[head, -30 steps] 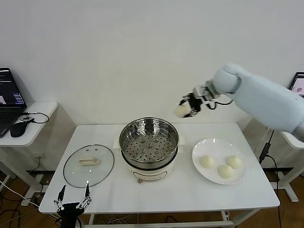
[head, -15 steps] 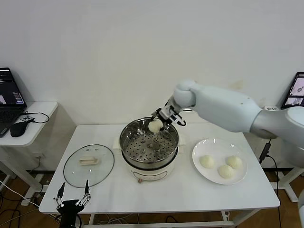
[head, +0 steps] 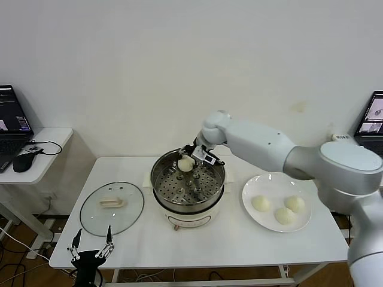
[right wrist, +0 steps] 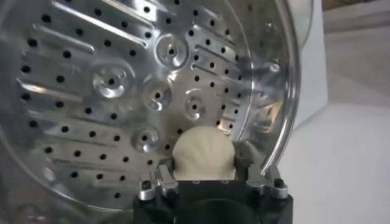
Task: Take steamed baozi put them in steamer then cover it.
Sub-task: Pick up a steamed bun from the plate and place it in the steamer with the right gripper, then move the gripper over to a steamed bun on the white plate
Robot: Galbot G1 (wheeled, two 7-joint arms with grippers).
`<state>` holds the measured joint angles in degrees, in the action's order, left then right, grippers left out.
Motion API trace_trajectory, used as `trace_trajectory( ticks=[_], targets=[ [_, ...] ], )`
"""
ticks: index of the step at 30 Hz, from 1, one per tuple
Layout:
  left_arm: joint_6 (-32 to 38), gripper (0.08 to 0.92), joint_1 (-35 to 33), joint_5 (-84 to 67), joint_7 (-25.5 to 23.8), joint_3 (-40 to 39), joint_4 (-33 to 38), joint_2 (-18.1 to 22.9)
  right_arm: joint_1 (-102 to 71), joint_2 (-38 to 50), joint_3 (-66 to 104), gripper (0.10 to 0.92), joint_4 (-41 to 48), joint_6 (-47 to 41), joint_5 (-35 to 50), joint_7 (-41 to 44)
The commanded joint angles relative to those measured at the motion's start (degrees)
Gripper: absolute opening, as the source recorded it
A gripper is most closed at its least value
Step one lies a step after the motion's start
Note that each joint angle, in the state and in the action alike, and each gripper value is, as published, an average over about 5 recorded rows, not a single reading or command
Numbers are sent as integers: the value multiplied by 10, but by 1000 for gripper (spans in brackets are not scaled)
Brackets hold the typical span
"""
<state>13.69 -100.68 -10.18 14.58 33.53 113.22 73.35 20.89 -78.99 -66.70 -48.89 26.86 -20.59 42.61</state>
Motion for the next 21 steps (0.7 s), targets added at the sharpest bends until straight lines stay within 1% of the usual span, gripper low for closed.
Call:
trace_trajectory(
  ticks=[1, 4, 8, 10, 13, 16, 21],
  targets=[
    [0, 823, 1, -1, 0, 0, 0, 0, -12, -26, 9, 628, 44, 38, -63, -20],
    [0, 823, 1, 0, 0, 0, 1, 0, -16, -27, 11, 647, 46, 41, -66, -22],
    [0, 823, 1, 0, -1, -1, 2, 0, -12, -22, 8, 740, 37, 40, -54, -24],
    [0, 823, 0, 0, 0, -1, 3, 0, -4, -14, 6, 788, 24, 34, -33, -22],
    [0, 823, -2, 0, -1, -1, 5, 0, 17, 8, -1, 818, -10, 12, 15, -8],
    [-2, 823, -4, 0, -1, -1, 10, 0, 53, 40, -15, 822, -61, -33, 79, 16],
    [-3, 823, -7, -2, -2, 3, 17, -6, 128, 121, -43, 823, -178, -176, 219, 75]
  ],
)
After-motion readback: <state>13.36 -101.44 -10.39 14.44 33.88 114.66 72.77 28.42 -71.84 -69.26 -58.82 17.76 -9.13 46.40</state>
